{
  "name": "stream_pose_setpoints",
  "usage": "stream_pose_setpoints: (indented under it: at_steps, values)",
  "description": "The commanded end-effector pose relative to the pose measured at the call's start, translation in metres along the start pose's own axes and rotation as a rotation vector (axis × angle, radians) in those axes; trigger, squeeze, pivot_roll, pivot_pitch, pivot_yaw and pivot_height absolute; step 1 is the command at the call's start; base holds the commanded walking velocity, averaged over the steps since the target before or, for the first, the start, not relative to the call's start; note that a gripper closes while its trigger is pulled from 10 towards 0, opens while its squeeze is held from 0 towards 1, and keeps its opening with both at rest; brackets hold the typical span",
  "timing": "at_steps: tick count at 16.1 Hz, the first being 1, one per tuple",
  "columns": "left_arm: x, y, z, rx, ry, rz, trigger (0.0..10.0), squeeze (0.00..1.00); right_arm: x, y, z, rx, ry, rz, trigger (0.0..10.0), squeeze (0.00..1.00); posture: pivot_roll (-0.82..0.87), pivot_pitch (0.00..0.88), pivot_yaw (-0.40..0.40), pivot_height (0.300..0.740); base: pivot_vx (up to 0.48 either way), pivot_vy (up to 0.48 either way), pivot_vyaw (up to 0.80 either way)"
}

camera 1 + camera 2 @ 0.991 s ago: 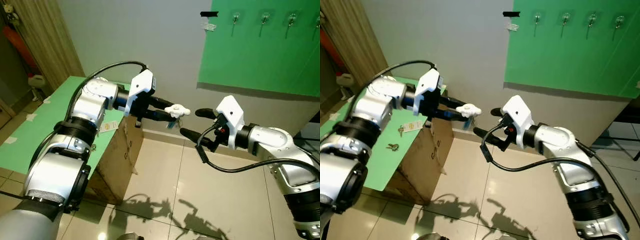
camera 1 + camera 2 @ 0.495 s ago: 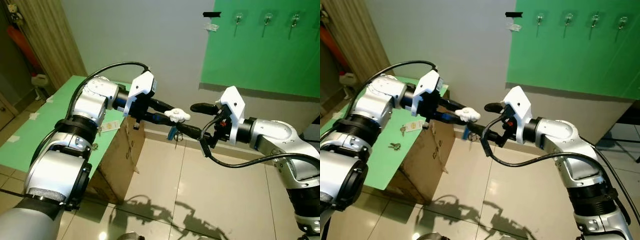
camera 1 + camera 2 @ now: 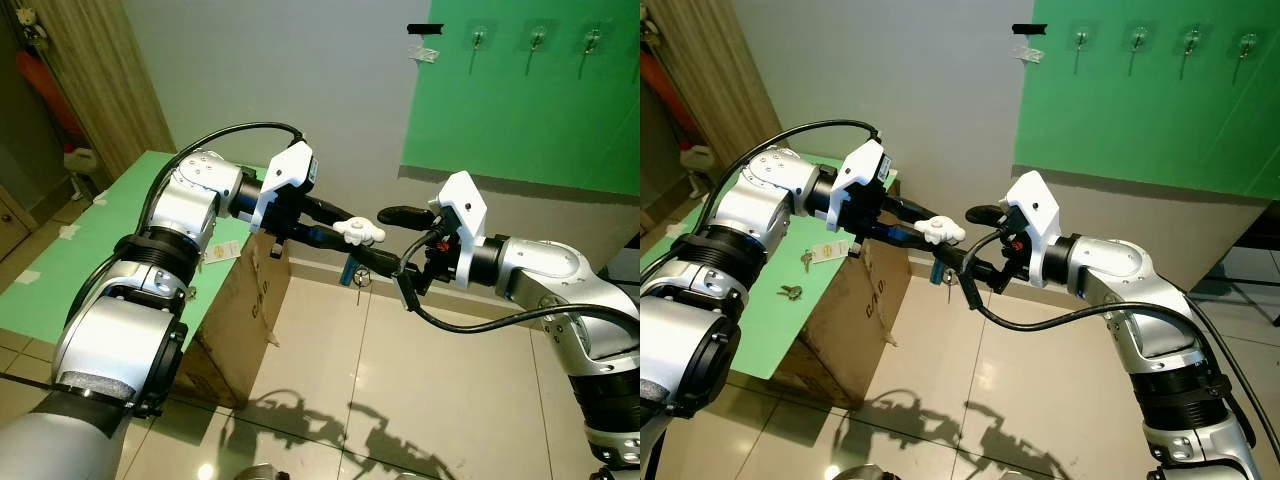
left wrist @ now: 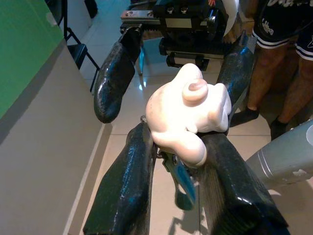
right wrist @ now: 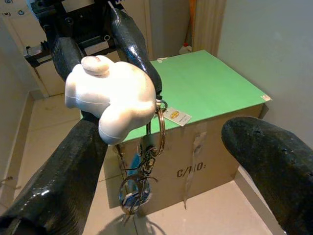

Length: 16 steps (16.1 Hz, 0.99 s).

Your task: Hang keys on a hook

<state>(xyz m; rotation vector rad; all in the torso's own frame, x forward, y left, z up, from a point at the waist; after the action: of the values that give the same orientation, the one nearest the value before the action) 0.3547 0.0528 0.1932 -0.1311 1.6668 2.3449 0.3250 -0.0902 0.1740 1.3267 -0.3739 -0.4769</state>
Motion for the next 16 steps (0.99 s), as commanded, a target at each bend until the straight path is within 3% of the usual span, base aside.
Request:
stream_pose_setpoints:
  at_steps: [1,2,3,4,16]
  values:
    - [-0.005,0.012,0.001,0.003,-0.003,-0.039,10.0,0.0,0.001,0.007,-0.001,0.011,0.002,0.005,4.6,0.0,-0.2,0.0,0.066,0.74,0.0,0.0,0.0]
    - [-0.005,0.012,0.001,0.004,-0.003,-0.039,10.0,0.0,0.001,0.006,-0.001,0.007,0.002,0.005,4.3,0.0,-0.2,0.0,0.066,0.74,0.0,0.0,0.0]
    - [-0.005,0.012,0.001,0.006,-0.002,-0.039,10.0,0.0,0.001,0.004,0.0,0.0,0.0,0.006,0.4,0.0,-0.21,0.0,0.064,0.74,0.0,0.0,0.0]
    - [-0.005,0.012,0.0,0.009,0.001,-0.037,10.0,0.0,0.001,0.003,0.0,-0.005,0.0,0.005,0.0,0.0,-0.2,0.0,0.062,0.74,0.0,0.0,0.0]
    - [-0.009,0.011,0.011,0.009,0.041,-0.028,10.0,0.0,0.0,-0.005,0.005,-0.032,0.017,-0.007,0.0,0.0,-0.2,0.0,0.056,0.74,0.0,0.0,0.0]
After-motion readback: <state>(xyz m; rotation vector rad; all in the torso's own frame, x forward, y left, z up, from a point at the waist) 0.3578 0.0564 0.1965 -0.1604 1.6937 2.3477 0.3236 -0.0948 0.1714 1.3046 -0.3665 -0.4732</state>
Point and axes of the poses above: a point about 5 cm out from each wrist's last joint towards the gripper, its own z axis pointing back from the gripper into the wrist, its own y axis along the axis of the wrist's last joint, x = y × z, the point moved 6 cm from there along -z, pointing out of the wrist towards the gripper, and after that the axes turned 1 degree about -z, right-handed, at the moved point
